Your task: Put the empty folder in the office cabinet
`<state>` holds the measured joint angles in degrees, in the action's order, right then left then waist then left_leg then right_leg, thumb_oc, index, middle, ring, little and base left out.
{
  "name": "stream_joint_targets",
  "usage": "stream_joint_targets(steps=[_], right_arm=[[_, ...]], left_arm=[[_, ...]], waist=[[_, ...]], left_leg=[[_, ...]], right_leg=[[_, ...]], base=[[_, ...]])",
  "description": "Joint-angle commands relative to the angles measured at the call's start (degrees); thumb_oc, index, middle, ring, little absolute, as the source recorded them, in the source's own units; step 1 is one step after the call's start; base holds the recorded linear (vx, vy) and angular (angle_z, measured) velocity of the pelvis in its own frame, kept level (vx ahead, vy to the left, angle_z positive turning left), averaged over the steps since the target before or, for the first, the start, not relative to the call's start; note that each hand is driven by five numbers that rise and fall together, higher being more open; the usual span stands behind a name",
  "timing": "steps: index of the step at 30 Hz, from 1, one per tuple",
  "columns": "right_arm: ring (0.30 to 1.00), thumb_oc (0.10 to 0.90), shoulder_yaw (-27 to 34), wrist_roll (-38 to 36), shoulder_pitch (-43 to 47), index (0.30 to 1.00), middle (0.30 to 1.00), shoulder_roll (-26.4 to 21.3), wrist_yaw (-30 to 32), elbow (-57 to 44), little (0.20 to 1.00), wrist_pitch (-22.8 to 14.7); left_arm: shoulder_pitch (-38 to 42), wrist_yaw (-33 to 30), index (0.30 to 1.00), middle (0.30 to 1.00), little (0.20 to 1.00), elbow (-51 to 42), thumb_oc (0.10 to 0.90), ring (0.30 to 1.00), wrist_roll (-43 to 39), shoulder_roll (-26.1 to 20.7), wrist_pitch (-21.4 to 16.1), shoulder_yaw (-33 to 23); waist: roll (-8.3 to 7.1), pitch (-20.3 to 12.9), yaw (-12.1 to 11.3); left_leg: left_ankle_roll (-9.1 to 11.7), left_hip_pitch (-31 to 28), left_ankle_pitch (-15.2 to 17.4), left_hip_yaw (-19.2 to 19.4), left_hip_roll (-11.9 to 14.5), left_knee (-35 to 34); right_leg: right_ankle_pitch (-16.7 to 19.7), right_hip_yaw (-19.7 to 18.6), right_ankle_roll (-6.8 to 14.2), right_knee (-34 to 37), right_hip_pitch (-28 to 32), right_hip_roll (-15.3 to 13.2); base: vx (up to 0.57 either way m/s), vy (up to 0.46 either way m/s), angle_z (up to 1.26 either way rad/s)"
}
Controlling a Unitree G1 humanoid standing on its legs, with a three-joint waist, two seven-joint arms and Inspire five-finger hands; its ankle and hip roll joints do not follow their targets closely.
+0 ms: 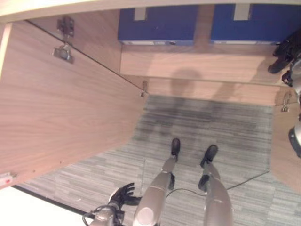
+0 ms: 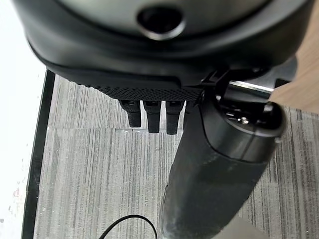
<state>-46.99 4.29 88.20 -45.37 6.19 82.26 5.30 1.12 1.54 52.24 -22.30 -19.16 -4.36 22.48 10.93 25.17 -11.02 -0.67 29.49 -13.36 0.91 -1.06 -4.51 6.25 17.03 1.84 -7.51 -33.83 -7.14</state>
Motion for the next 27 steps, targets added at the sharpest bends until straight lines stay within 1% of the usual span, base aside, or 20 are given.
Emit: stream_joint_targets(steps=[1,5,6,7,8,11,12,13,14,17,18,22,23,24,25,26,27], right_arm=[[0.900,0.800,-6.6,-0.3,6.4,0.900,0.900,-3.4,5.0,-3.4,0.900,-1.9],[0.900,0.800,-5.5,0.9,2.9,0.900,0.900,-1.8,4.5,-4.3,0.900,-2.0],[0.900,0.800,-4.1,2.0,0.3,0.900,0.900,-0.7,3.9,-4.5,0.900,-2.0],[0.900,0.800,-4.0,2.0,0.2,0.900,0.900,-0.7,3.9,-4.6,0.900,-2.0],[0.900,0.800,-2.7,2.6,-2.2,0.900,0.900,-0.1,3.5,-4.5,0.900,-1.9],[0.900,0.800,-1.3,4.4,-5.5,0.900,0.900,1.1,2.8,-4.7,0.900,-1.9],[0.900,0.800,-0.9,5.2,-6.3,0.900,0.900,1.4,2.6,-4.5,0.900,-1.9],[0.900,0.800,-0.9,5.2,-6.3,0.900,0.900,1.4,2.6,-4.5,0.900,-1.9],[0.900,0.800,0.3,6.1,-8.2,0.900,0.900,2.9,2.0,-4.3,0.900,-1.7],[0.900,0.800,2.2,6.7,-11.3,0.900,0.900,5.5,1.3,-4.4,0.900,-1.6],[0.900,0.800,2.2,6.7,-11.3,0.900,0.900,5.5,1.3,-4.4,0.900,-1.6],[0.900,0.800,3.9,7.8,-15.4,0.900,0.900,8.3,-0.5,-4.2,0.900,-1.8],[0.900,0.800,5.0,7.8,-16.8,0.900,0.900,8.5,-0.7,-4.0,0.900,-1.7],[0.900,0.800,6.8,7.4,-19.5,0.900,0.900,9.2,-1.3,-3.8,0.900,-1.8],[0.900,0.800,6.8,7.4,-19.5,0.900,0.900,9.2,-1.3,-3.8,0.900,-1.8],[0.900,0.800,7.7,7.4,-21.5,0.900,0.900,9.8,-2.2,-3.5,0.900,-1.8],[0.900,0.800,8.6,7.1,-23.0,0.900,0.900,10.0,-3.3,-3.2,0.900,-1.6]], left_arm=[[-2.4,-1.6,0.900,0.900,0.900,1.5,0.800,0.900,-1.5,-2.7,-0.4,2.0],[-2.2,-1.5,0.900,0.900,0.900,1.3,0.800,0.900,-1.8,-2.6,-0.4,2.3],[-2.3,-1.2,0.900,0.900,0.900,1.7,0.800,0.900,-1.0,-2.3,-0.3,2.6],[-2.3,-1.2,0.900,0.900,0.900,1.7,0.800,0.900,-1.0,-2.4,-0.4,2.6],[-2.6,-0.9,0.900,0.900,0.900,2.3,0.800,0.900,-0.4,-2.1,-0.1,2.7],[-2.7,-0.1,0.900,0.900,0.900,3.6,0.800,0.900,1.2,-1.5,0.1,3.0],[-2.5,0.2,0.900,0.900,0.900,4.2,0.800,0.900,1.8,-1.2,0.2,3.1],[-2.5,0.2,0.900,0.900,0.900,4.2,0.800,0.900,1.8,-1.2,0.2,3.1],[-2.1,0.4,0.900,0.900,0.900,6.4,0.800,0.900,3.4,-0.6,0.5,3.2],[-0.9,0.5,0.900,0.900,0.900,10.2,0.800,0.900,5.7,0.6,0.8,2.8],[-0.9,0.5,0.900,0.900,0.900,10.2,0.800,0.900,5.7,0.6,0.8,2.7],[0.9,0.5,0.900,0.900,0.900,14.9,0.800,0.900,8.8,1.8,1.2,1.4],[0.4,0.4,0.900,0.900,0.900,16.6,0.800,0.900,10.4,1.7,1.1,0.8],[0.7,0.2,0.900,0.900,0.900,19.5,0.800,0.900,12.8,2.1,1.4,-0.7],[0.7,0.2,0.900,0.900,0.900,19.5,0.800,0.900,12.8,2.1,1.3,-0.7],[1.2,0.0,0.900,0.900,0.900,21.2,0.800,0.900,14.9,2.2,1.7,-1.9],[1.6,0.2,0.900,0.900,0.900,21.9,0.800,0.900,15.9,2.4,1.8,-2.0]], waist=[[-1.35,0.9,-0.9],[-1.35,0.6,-0.7],[-1.26,-0.1,-0.4],[-1.29,-0.1,-0.4],[-1.25,-0.9,-0.2],[-1.30,-2.4,0.4],[-1.39,-2.6,0.7],[-1.39,-2.6,0.7],[-1.78,-3.4,1.3],[-2.52,-4.8,2.1],[-2.52,-4.8,2.1],[-3.90,-7.2,3.5],[-4.34,-7.9,3.5],[-5.23,-9.2,3.8],[-5.30,-9.3,3.8],[-6.06,-10.6,4.0],[-6.41,-11.0,4.2]], left_leg=[[3.8,-2.2,5.3,0.3,-2.5,-0.5],[3.6,-3.5,5.5,0.5,-2.5,-0.5],[3.5,-4.7,5.9,0.8,-2.7,-0.5],[3.5,-4.7,6.0,0.8,-2.7,-0.5],[3.3,-6.1,6.3,0.9,-2.9,-0.5],[3.2,-9.0,7.3,1.3,-3.0,-0.4],[2.8,-9.1,6.7,1.8,-3.3,0.0],[2.8,-9.1,6.7,1.8,-3.3,0.0],[2.2,-10.7,8.1,2.2,-3.3,1.6],[1.7,-12.6,10.5,2.8,-3.6,4.7],[1.7,-12.6,10.5,2.8,-3.6,4.7],[1.3,-15.3,13.1,3.6,-3.7,7.2],[1.1,-16.1,13.6,3.7,-3.7,7.5],[0.9,-17.4,14.6,4.1,-4.0,8.2],[0.9,-17.2,14.4,4.1,-4.0,8.2],[0.6,-18.4,15.0,4.4,-4.2,8.3],[0.4,-19.3,15.3,4.5,-4.2,8.1]], right_leg=[[-0.2,-5.3,4.2,7.9,3.3,1.8],[-0.5,-5.5,4.1,7.7,4.3,1.7],[-0.6,-5.6,4.2,7.9,5.6,1.6],[-0.6,-5.6,4.2,7.9,5.7,1.6],[-0.7,-5.6,4.3,8.0,7.2,1.3],[-0.8,-5.6,4.5,8.4,10.1,0.7],[0.4,-5.3,4.3,8.4,10.3,0.3],[0.4,-5.3,4.3,8.4,10.3,0.3],[0.1,-5.7,4.4,8.3,12.3,-0.2],[-0.2,-6.2,4.6,8.1,15.1,-0.8],[-0.2,-6.3,4.6,8.2,15.1,-0.8],[0.2,-6.7,5.1,8.3,17.9,-1.1],[0.3,-6.9,5.2,8.7,18.7,-1.1],[0.8,-7.1,5.6,9.1,19.8,-1.1],[0.9,-7.1,5.6,9.2,19.6,-1.2],[1.1,-7.2,6.0,9.4,20.3,-1.4],[1.2,-7.2,6.2,9.5,20.8,-1.4]], base=[[-0.03,0.026,-0.07],[-0.01,0.033,-0.07],[0.00,0.038,-0.02],[0.01,0.086,-0.02],[0.02,0.075,-0.01],[0.02,0.098,0.00],[-0.05,0.078,-0.02],[-0.04,0.113,-0.03],[0.03,0.101,-0.02],[0.02,0.109,-0.05],[0.01,0.060,-0.19],[0.03,0.083,-0.09],[0.03,0.088,-0.04],[0.02,0.057,-0.09],[0.02,0.071,-0.25],[-0.01,0.049,-0.24],[-0.01,0.064,-0.28]])
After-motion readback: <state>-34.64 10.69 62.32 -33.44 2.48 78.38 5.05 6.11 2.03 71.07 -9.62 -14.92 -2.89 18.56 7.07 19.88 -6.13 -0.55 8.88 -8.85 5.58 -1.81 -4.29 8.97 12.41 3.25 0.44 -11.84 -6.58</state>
